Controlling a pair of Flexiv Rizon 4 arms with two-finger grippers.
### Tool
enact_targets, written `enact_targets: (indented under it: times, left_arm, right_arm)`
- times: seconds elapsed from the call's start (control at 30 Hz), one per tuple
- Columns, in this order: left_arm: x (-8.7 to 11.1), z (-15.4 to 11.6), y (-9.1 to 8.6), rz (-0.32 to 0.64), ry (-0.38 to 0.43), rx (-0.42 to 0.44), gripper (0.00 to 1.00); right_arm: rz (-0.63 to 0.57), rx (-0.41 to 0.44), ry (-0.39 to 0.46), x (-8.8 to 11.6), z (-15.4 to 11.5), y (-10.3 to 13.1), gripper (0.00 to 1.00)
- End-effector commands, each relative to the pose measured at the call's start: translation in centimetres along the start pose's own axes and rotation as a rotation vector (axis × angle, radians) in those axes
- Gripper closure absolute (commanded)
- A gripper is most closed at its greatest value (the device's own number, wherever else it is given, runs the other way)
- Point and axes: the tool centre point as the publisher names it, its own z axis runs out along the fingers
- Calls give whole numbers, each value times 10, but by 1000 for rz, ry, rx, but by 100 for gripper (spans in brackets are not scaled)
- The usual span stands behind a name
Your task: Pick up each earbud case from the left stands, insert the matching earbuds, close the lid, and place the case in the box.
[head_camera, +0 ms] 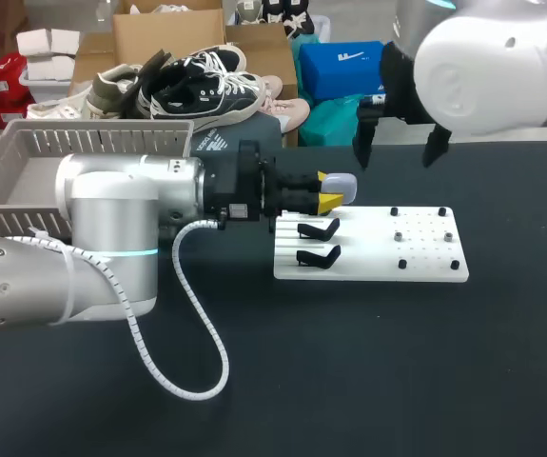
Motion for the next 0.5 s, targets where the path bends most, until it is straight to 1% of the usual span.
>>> enact_targets:
  times: [0.03,0.23,0.3,0.33,0.4,0.43,0.47,0.5]
  left_arm:
    - [-17,-21,-10,-20,28,-53,100]
    - [-32,-57,-13,-50,72,-173,100]
    - [-35,-76,-14,-48,114,-229,100]
    - [-35,-82,-13,-51,123,-247,100]
    - [-35,-104,-9,-64,154,-322,100]
    - [-35,-112,-6,-57,177,-351,100]
    - [-36,-116,-4,-54,183,-366,100]
    - [-38,-126,1,-46,201,-406,100]
  right_arm:
    - [2,-11,-142,19,-2,-6,0]
    - [2,-11,-142,19,-2,-6,0]
    - [2,-11,-142,19,-2,-6,0]
    - [2,-11,-142,19,-2,-6,0]
    - [2,-11,-142,19,-2,-6,0]
    - [2,-11,-142,19,-2,-6,0]
    - [2,-11,-142,19,-2,-6,0]
    - [2,-11,-142,19,-2,-6,0]
